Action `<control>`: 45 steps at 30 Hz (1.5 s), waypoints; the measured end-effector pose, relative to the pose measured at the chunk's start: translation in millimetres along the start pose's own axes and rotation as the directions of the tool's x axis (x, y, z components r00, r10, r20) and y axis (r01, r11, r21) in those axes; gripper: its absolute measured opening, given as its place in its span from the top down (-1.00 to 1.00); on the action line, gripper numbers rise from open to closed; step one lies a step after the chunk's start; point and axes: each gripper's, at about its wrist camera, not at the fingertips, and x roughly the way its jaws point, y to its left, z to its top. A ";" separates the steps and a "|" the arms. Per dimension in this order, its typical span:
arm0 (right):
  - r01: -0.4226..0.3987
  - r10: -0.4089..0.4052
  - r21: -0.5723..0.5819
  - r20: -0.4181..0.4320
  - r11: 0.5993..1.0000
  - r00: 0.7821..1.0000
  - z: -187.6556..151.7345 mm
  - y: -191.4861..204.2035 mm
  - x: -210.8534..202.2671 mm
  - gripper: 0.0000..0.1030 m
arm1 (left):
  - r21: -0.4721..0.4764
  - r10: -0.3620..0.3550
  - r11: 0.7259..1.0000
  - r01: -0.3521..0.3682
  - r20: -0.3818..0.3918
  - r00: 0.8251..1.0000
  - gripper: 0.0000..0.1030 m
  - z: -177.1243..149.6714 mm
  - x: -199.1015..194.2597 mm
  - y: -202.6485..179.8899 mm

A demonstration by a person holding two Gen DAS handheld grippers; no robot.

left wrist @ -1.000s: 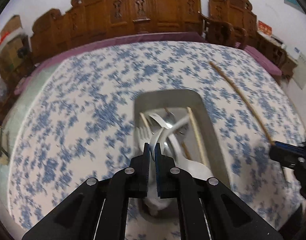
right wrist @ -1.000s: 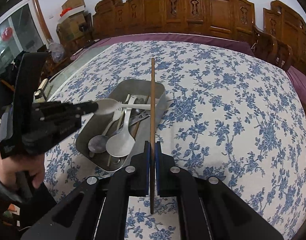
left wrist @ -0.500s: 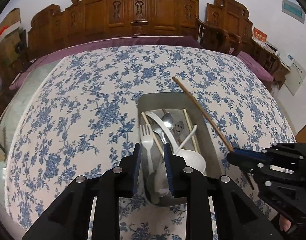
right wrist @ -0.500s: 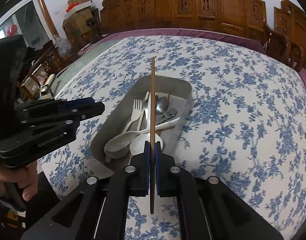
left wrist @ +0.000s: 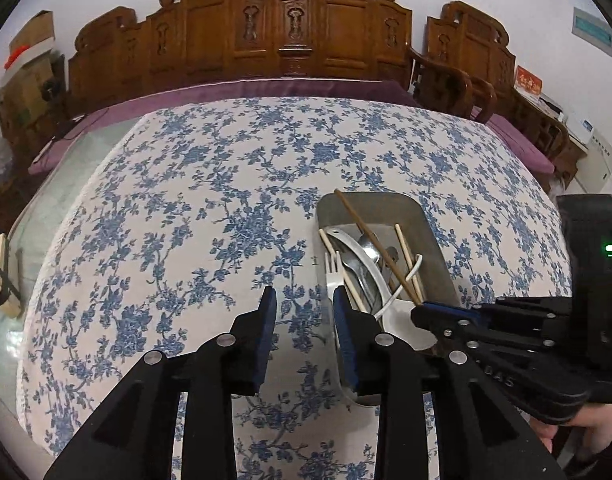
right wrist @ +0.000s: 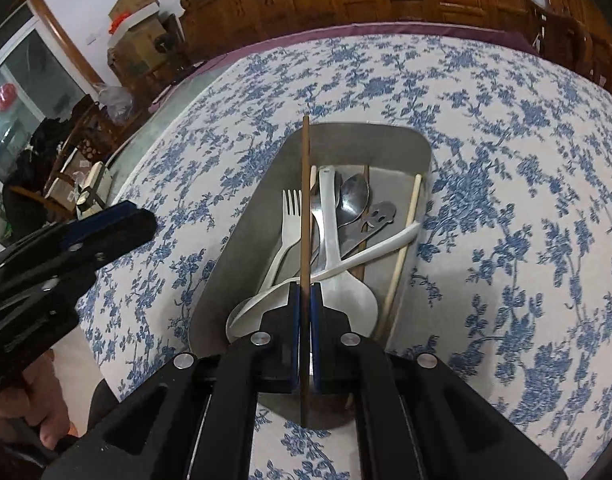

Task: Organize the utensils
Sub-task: 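Carry the chopstick and white spoon over the grey tray and lower them inside, then open both tools to release the chopstick and spoon into the tray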

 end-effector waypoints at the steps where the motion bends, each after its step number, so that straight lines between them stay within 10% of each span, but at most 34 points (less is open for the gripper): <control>1: 0.003 -0.003 0.003 -0.004 1.000 1.000 0.1 0.6 3.3 0.89 | -0.001 0.001 1.000 -0.001 0.002 1.000 0.46 0.1 -0.6 1.5; 15: 0.083 -0.081 0.040 -0.046 0.996 0.996 0.7 -1.3 21.7 0.89 | -0.008 -0.002 1.000 0.002 0.007 1.000 0.45 -1.0 -3.6 7.7; 45: -0.115 0.115 -0.040 0.010 0.993 0.993 13.5 21.1 17.1 0.53 | -0.016 0.011 1.000 -0.011 0.008 1.000 0.44 -2.4 -4.0 17.0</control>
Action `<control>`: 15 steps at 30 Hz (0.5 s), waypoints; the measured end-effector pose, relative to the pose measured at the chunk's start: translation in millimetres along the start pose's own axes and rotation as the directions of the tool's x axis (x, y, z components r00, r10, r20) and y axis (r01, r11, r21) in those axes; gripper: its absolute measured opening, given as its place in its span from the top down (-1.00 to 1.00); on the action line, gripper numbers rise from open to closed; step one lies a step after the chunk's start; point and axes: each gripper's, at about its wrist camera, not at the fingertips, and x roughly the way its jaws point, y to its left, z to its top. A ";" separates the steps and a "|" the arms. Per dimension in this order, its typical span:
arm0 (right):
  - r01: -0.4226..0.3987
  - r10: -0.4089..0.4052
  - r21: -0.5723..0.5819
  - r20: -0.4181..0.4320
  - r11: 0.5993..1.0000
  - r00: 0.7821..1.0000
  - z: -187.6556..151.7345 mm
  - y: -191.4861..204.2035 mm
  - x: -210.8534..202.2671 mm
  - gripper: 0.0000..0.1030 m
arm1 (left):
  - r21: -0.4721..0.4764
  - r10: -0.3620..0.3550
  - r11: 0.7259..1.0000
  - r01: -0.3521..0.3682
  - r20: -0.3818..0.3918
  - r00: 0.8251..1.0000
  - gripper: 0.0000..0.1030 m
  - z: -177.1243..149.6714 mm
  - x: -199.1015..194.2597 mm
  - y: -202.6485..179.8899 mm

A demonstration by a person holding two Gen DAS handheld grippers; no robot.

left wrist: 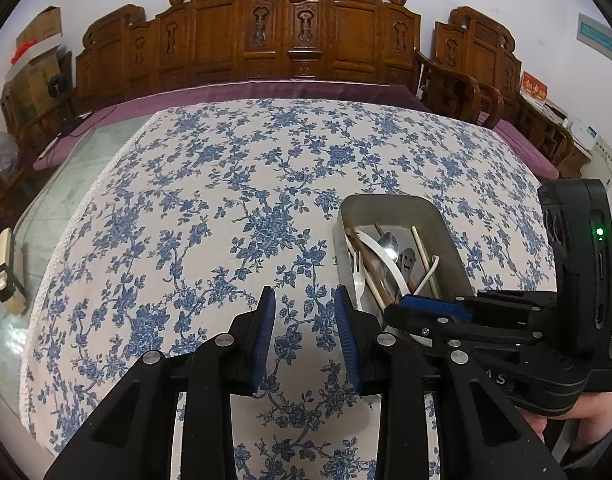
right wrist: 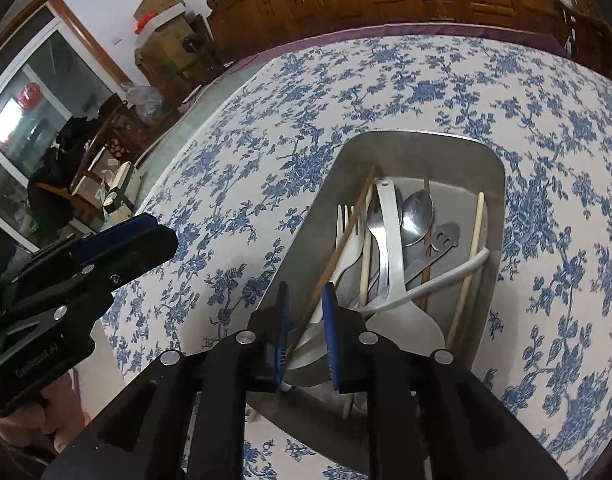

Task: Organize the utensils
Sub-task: 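Open both tools to release the chopstick and spoon into the tray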

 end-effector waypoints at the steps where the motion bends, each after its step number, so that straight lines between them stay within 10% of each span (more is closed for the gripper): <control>1: 0.005 -0.005 -0.009 0.003 1.000 1.000 -0.3 0.0 -1.5 0.46 | -0.001 0.000 1.000 0.000 0.000 1.000 0.44 -0.1 0.0 0.0; 15: 0.219 -0.203 -0.091 0.155 0.972 0.967 -19.1 -7.2 -65.3 -0.44 | 0.026 -0.015 1.000 0.014 0.031 0.999 0.12 2.9 -5.9 -21.0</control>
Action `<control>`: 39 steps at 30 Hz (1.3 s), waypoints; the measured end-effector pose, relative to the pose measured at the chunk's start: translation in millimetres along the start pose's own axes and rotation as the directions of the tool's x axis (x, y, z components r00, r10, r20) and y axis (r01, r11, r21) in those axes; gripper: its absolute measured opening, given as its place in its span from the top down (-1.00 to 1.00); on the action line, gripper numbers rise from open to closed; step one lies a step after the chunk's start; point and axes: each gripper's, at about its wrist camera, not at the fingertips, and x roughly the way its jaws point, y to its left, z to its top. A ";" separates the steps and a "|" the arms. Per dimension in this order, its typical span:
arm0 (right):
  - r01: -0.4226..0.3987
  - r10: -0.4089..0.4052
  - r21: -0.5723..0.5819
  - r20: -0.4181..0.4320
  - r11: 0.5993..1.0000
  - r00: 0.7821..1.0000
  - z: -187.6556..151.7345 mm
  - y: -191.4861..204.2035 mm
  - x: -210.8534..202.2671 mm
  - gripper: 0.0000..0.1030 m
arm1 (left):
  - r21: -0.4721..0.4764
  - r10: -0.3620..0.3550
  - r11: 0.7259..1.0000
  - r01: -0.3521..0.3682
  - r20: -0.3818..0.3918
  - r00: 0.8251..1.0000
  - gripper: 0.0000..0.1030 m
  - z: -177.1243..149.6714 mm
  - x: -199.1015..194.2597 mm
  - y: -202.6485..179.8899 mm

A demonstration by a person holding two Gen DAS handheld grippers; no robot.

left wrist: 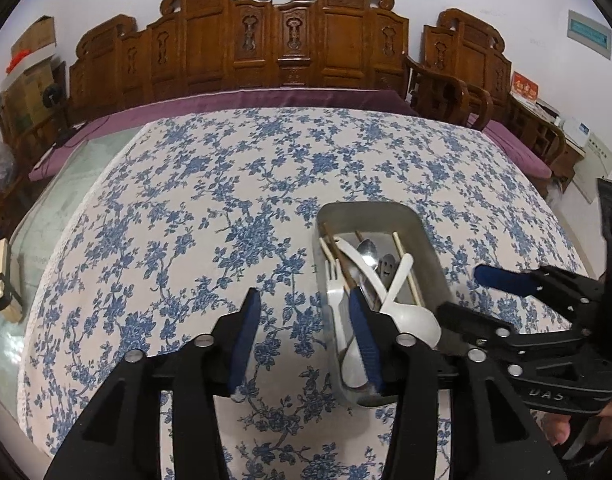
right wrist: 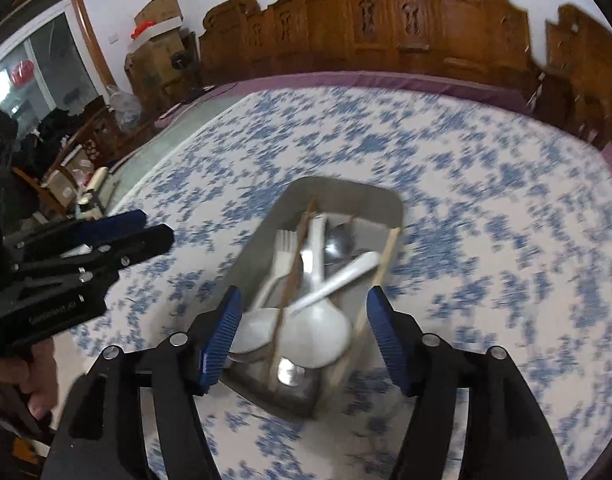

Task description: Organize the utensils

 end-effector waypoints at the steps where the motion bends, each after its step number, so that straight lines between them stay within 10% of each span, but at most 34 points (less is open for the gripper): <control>1: 0.038 -0.037 -0.011 0.011 0.999 0.999 -2.8 -2.4 -6.6 -0.53 | 0.004 0.000 1.000 0.000 0.003 1.000 0.11 0.5 -1.1 -2.7; 11: 0.176 -0.178 0.041 0.059 0.984 0.982 -31.3 -31.3 -54.2 -0.95 | 0.013 -0.026 1.000 0.025 0.062 0.998 -0.84 -5.7 -25.6 -23.6; 39: 0.241 -0.272 0.139 0.286 0.961 0.919 -97.7 -8.1 -222.2 -0.95 | 0.055 -0.020 0.998 0.008 0.229 0.973 -0.85 -53.9 -167.3 -92.3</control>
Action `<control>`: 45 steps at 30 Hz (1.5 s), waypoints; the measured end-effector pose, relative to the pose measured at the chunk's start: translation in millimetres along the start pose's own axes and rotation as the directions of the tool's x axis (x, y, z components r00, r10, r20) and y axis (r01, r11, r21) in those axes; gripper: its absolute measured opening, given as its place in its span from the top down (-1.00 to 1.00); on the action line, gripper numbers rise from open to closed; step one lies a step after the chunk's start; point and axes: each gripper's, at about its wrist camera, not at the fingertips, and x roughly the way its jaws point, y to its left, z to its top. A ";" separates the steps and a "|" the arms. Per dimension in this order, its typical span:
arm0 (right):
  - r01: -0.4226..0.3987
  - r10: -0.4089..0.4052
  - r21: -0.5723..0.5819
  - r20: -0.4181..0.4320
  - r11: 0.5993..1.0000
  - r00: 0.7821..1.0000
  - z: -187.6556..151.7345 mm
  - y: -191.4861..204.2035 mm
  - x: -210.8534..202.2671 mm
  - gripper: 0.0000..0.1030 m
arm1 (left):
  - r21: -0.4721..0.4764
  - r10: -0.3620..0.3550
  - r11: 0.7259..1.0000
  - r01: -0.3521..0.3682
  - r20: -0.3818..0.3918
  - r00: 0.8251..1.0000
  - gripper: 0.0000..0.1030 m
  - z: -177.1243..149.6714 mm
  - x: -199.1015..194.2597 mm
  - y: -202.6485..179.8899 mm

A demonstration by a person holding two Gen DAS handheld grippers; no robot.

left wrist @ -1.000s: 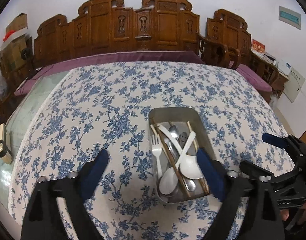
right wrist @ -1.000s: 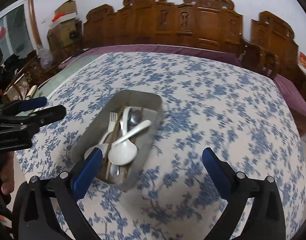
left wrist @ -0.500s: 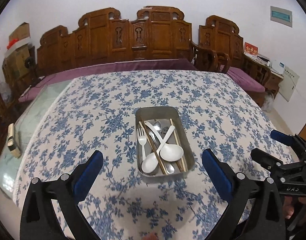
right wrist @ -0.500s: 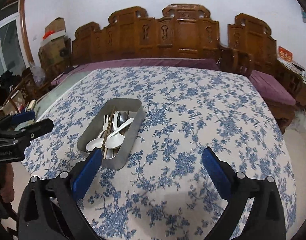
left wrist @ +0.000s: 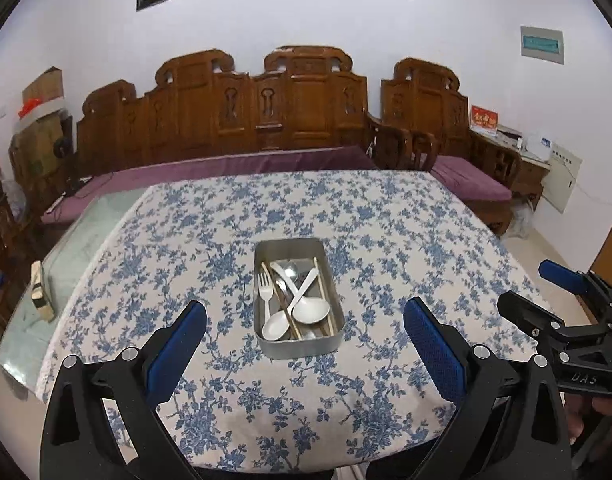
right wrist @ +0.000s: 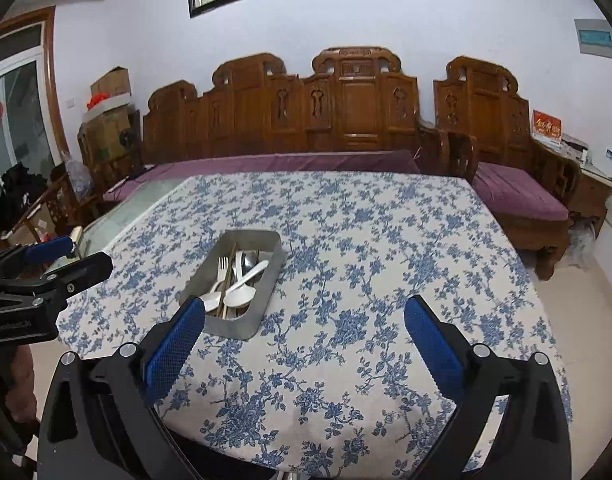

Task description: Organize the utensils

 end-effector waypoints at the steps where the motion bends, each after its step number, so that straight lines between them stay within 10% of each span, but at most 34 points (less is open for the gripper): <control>1: 0.003 -0.003 -0.001 0.009 1.000 1.000 2.4 -0.2 -4.4 -0.95 | 0.001 0.000 1.000 0.000 0.011 1.000 -0.85 3.5 -5.4 -0.9; 22: 0.017 -0.013 -0.014 0.245 1.000 0.970 60.4 16.7 -114.9 -0.95 | -0.025 0.014 1.000 -0.009 0.197 0.980 -0.85 47.8 -95.0 -5.4; 45: 0.033 -0.033 0.001 0.253 0.999 0.967 59.1 14.5 -116.6 -0.95 | -0.034 0.023 0.999 -0.016 0.213 0.977 -0.85 46.2 -102.4 -2.0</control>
